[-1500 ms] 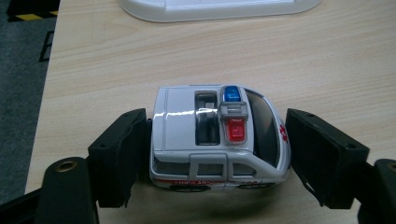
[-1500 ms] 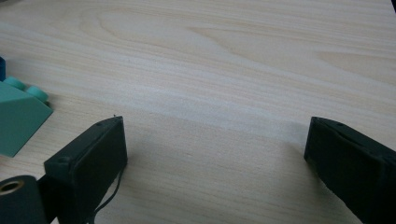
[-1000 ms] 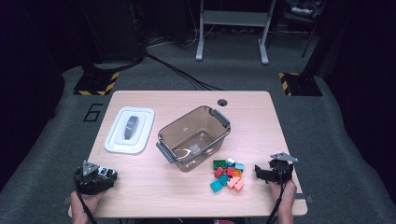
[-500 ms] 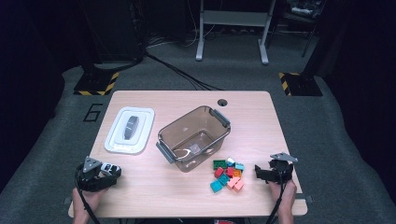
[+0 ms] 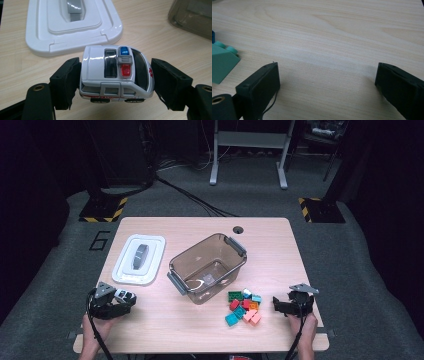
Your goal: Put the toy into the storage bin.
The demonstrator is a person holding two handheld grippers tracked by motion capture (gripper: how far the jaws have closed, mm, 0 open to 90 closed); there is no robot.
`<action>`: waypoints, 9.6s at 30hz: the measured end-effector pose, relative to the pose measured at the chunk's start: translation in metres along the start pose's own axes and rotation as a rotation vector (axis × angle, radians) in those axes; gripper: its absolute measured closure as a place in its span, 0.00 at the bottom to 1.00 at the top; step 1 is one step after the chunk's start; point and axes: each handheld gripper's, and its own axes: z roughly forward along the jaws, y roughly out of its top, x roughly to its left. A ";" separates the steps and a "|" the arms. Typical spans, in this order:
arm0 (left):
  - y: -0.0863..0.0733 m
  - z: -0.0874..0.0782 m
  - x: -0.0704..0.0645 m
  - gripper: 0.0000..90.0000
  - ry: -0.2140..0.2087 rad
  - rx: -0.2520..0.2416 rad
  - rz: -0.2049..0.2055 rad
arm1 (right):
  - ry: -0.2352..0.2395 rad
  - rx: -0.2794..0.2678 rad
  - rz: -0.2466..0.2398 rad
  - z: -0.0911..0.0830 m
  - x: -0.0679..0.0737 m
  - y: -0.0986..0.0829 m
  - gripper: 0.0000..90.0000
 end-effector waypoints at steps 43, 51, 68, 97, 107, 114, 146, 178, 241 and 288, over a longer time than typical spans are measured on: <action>0.086 0.006 -0.025 0.29 -0.075 0.007 0.143 | 0.000 0.000 0.000 0.000 0.000 0.000 0.06; 0.102 0.005 -0.029 0.29 -0.085 0.004 0.167 | 0.000 0.001 -0.002 0.000 0.000 0.000 0.06; 0.129 0.005 -0.045 0.29 -0.120 -0.002 0.209 | 0.000 0.000 -0.001 0.000 0.000 0.000 0.06; 0.156 0.012 -0.090 0.28 -0.244 -0.008 0.283 | 0.000 0.000 -0.001 0.000 0.000 0.000 0.06; 0.156 0.023 -0.114 0.28 -0.300 0.000 0.295 | 0.000 0.000 -0.001 0.000 0.000 0.000 0.06; 0.153 0.030 -0.127 0.28 -0.342 0.014 0.305 | 0.000 0.000 -0.001 0.000 0.000 0.000 0.06; 0.135 0.046 -0.152 0.28 -0.413 0.083 0.323 | 0.000 0.000 -0.001 0.000 0.000 0.000 0.06; 0.136 0.029 -0.138 0.11 -0.402 0.066 0.297 | 0.000 -0.001 0.000 0.000 0.000 0.000 0.06; -0.018 0.055 -0.013 0.00 -0.048 0.097 0.111 | 0.231 0.028 -0.128 -0.057 0.059 -0.008 0.00; -0.015 0.060 -0.016 0.01 -0.043 0.083 0.108 | 0.294 0.026 -0.300 -0.064 0.094 -0.010 0.66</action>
